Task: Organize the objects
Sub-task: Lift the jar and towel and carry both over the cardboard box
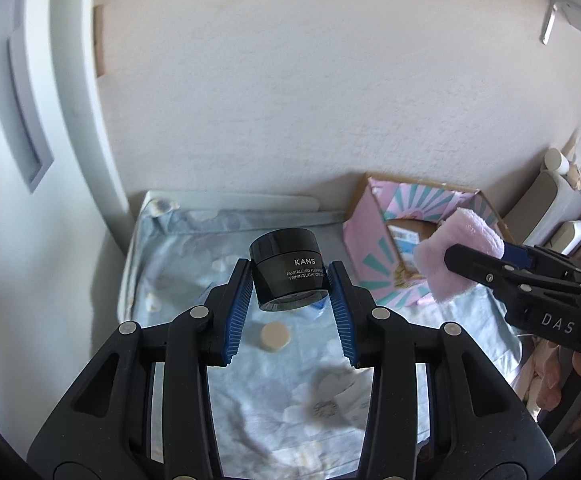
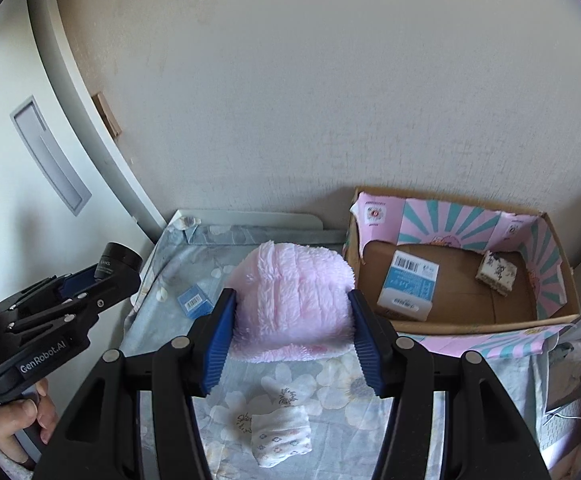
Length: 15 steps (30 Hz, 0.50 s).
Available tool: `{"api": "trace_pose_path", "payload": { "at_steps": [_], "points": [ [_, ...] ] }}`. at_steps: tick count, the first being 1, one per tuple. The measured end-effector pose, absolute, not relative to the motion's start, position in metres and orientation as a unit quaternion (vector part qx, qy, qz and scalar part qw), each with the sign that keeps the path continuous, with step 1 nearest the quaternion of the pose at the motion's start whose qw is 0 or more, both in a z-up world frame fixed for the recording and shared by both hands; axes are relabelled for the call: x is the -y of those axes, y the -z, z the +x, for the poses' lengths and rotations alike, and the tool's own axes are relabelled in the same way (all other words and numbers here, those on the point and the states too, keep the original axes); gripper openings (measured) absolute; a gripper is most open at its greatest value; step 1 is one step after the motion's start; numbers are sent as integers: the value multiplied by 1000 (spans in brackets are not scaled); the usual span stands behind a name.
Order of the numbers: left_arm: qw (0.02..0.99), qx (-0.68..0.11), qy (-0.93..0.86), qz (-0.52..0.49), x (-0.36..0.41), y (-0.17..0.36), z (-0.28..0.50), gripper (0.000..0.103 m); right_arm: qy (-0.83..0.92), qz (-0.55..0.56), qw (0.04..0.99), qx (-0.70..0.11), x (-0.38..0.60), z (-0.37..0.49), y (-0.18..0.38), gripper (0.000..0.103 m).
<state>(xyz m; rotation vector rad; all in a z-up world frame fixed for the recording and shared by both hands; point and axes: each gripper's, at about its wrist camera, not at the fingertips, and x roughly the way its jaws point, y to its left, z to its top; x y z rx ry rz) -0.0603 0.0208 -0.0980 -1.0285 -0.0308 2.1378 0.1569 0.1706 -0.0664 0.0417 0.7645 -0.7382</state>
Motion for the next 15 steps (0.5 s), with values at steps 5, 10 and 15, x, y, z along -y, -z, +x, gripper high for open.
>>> {"api": "trace_pose_path", "payload": {
  "at_steps": [5,10,15],
  "points": [
    [380,14,-835,-398,-47,83,-52,36,352,14,867,-354,-159,143,40,51],
    [385,20,-833,-396,-77,78,-45,36,357,15,866,-349,-137,126,21,51],
    [394,24,-828,-398,-112,77,-39,36,366,15,863,-349,-113,106,7,51]
  ]
}}
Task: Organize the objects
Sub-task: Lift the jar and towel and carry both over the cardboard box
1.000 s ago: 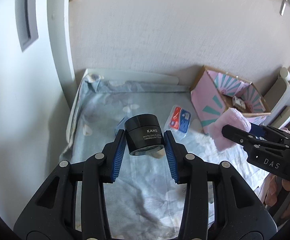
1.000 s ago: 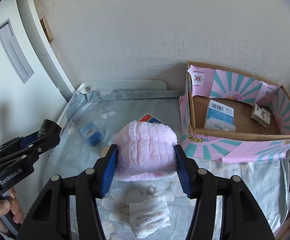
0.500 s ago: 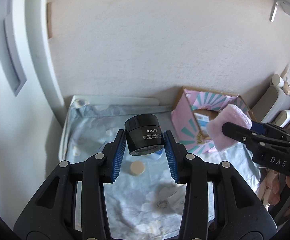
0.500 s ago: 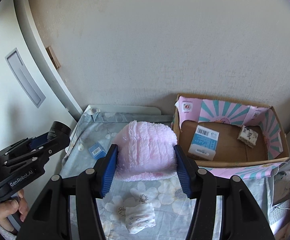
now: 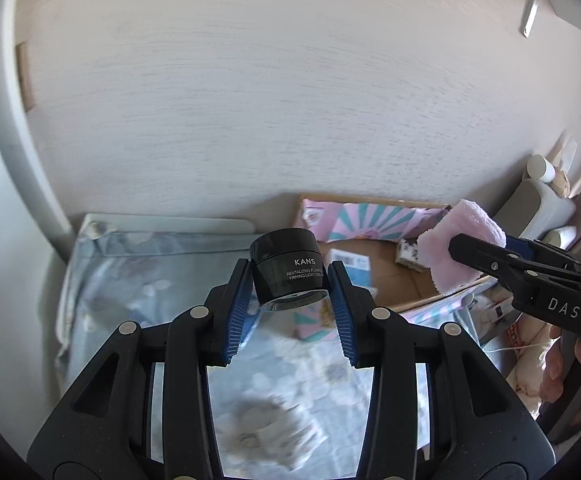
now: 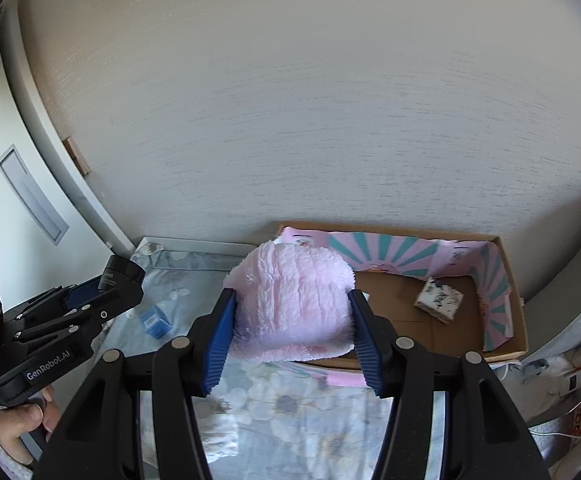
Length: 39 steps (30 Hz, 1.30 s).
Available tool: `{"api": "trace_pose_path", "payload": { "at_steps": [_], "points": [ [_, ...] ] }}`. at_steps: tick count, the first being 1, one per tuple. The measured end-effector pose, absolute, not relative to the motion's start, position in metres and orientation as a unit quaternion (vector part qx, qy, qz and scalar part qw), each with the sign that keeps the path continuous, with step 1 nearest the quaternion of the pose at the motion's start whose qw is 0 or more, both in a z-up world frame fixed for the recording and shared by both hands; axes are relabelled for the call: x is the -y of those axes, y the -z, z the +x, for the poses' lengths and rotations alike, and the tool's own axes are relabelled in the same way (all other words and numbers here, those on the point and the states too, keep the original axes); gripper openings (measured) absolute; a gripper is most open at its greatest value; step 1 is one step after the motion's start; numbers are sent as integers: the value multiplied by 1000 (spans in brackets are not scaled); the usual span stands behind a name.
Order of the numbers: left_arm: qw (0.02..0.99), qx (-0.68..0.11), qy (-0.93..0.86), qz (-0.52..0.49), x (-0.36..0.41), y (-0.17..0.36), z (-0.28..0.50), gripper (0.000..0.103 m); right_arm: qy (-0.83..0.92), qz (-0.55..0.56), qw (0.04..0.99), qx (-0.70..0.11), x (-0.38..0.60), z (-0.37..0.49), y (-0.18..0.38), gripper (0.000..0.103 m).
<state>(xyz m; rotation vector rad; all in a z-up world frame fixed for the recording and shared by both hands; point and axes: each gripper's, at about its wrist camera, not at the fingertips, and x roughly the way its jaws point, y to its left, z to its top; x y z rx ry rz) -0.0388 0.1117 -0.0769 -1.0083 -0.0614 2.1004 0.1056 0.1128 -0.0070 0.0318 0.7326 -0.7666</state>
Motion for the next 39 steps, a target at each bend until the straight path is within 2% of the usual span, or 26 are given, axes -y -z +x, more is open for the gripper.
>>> {"api": "trace_pose_path", "payload": {
  "at_steps": [19,31,39],
  "points": [
    [430,-12,-805,-409,-238,75,-18,36,393,31,849,-352,-21,38,-40,51],
    [446,-52,-779,-437,-303,91,-26,36,372,50,844,-383,33,58,-49,51],
    [456,-97,-761,-452,-331,111,-33,36,358,83,829,-422,62,84,-30,51]
  ]
}}
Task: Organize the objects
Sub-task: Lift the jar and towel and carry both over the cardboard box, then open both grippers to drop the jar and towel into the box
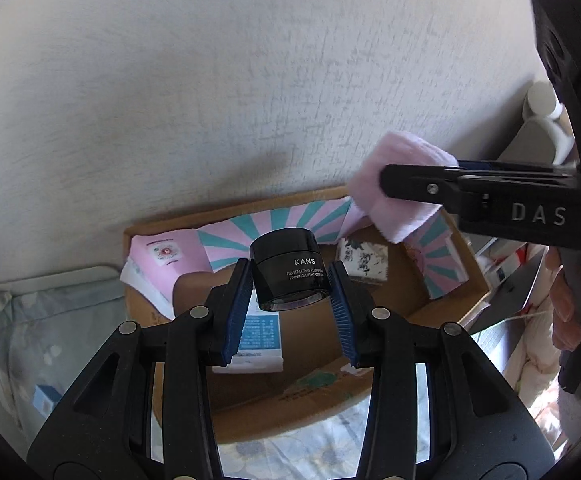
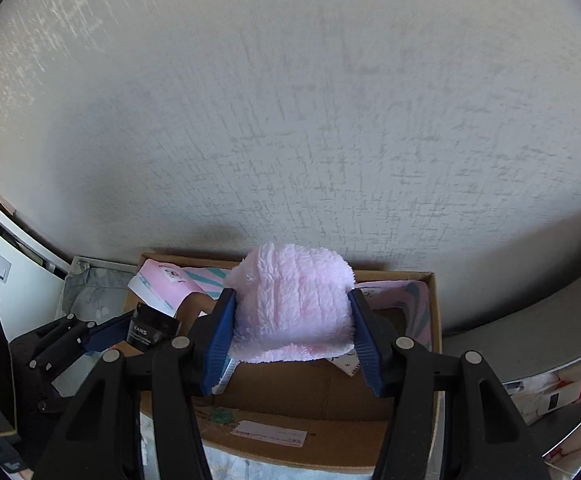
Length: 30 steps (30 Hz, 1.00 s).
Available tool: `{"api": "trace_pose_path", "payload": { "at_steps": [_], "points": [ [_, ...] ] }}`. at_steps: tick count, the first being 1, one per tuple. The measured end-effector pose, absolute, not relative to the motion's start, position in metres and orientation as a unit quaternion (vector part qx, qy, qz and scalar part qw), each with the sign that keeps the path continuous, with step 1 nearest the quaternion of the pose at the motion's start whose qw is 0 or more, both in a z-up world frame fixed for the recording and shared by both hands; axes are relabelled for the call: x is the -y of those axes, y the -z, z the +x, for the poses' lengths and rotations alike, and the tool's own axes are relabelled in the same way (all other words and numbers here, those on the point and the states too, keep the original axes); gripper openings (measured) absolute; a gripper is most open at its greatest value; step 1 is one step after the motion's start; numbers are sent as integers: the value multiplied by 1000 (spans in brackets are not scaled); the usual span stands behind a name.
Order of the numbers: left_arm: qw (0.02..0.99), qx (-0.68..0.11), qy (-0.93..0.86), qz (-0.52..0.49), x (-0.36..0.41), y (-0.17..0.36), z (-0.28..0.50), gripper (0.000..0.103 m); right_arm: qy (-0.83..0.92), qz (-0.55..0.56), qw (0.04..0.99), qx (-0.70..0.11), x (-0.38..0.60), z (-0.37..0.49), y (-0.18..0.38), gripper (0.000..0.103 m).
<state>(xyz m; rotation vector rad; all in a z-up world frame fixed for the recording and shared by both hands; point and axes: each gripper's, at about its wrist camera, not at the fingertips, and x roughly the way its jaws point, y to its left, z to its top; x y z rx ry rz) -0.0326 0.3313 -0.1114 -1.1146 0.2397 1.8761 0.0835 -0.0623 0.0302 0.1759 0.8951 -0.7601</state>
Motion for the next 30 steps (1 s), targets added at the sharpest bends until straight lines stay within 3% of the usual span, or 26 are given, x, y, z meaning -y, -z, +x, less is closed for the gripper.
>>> {"api": "trace_pose_path", "payload": {
  "at_steps": [13,24,26,27,28,29,30],
  "points": [
    [473,-164,-712,-492,-348,160,-32,36,355,132,798,-469,93,87,10,51],
    [461,-199,-710,-494,-344,167,-34,36,359,135,793,-473,95,93,4,51],
    [458,-201,-709,-497,-344,168,-37,37,363,143,787,-477,98,94,5,58],
    [459,-199,-707,-500,-343,168,-37,38,364,149,783,-481,100,94,6,68],
    [460,-197,-705,-504,-342,168,-38,47,368,157,778,-485,103,92,7,80],
    [459,-196,-703,-507,-341,169,-39,79,372,156,777,-483,103,91,7,84],
    [457,-198,-703,-507,-344,169,-39,102,377,154,778,-479,104,90,7,91]
  ]
}}
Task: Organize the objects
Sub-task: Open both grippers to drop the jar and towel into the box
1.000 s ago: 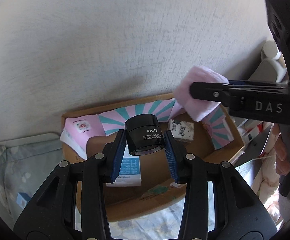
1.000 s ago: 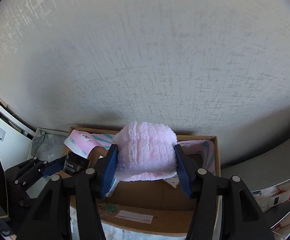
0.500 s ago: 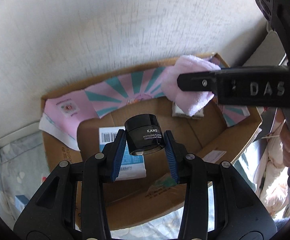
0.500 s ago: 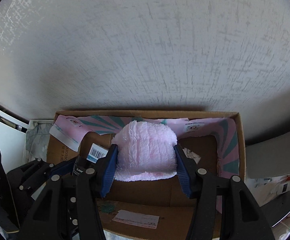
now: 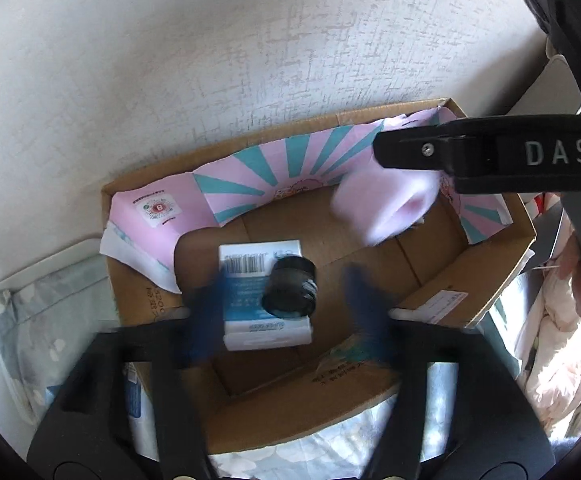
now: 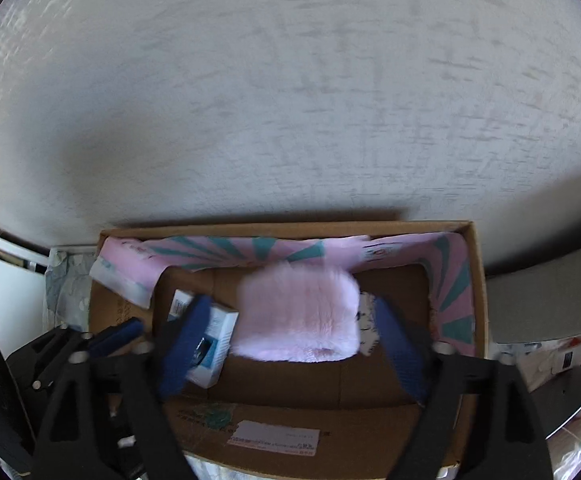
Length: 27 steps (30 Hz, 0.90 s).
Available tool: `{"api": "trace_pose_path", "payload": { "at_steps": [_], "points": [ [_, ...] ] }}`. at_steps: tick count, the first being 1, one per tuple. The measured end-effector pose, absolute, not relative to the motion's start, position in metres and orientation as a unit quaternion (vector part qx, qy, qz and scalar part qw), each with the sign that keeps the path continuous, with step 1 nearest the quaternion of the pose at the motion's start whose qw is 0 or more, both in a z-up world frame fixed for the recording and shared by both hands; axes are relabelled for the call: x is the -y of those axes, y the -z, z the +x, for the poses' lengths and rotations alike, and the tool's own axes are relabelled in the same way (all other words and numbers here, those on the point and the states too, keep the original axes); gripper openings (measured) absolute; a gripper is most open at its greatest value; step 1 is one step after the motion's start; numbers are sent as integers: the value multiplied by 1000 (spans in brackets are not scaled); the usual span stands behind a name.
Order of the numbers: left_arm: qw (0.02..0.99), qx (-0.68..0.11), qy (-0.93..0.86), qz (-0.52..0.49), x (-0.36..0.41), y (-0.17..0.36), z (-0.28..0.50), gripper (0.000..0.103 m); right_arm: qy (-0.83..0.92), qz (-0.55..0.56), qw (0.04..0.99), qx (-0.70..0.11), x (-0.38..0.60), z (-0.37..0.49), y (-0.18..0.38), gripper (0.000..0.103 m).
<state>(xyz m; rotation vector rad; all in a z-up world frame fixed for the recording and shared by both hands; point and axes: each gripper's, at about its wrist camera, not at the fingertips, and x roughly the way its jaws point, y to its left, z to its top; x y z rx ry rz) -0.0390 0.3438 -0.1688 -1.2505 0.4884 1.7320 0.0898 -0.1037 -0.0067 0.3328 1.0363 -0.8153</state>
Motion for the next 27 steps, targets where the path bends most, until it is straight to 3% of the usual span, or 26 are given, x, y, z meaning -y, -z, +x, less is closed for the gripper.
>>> {"api": "trace_pose_path", "payload": {
  "at_steps": [3,10,20,27],
  "points": [
    [458,-197,-704,-507,-342,176,-39,103,387,143,779,-472,104,85,5,102],
    [461,-196,-698,-512,-365,196,-38,103,382,138,781,-475,96,83,8,102],
    [472,-186,-699,-504,-347,186,-29,103,381,136,790,-461,81,86,-5,102],
    [475,-178,-706,-493,-325,138,-28,103,384,121,800,-445,67,81,-21,102]
  ]
}}
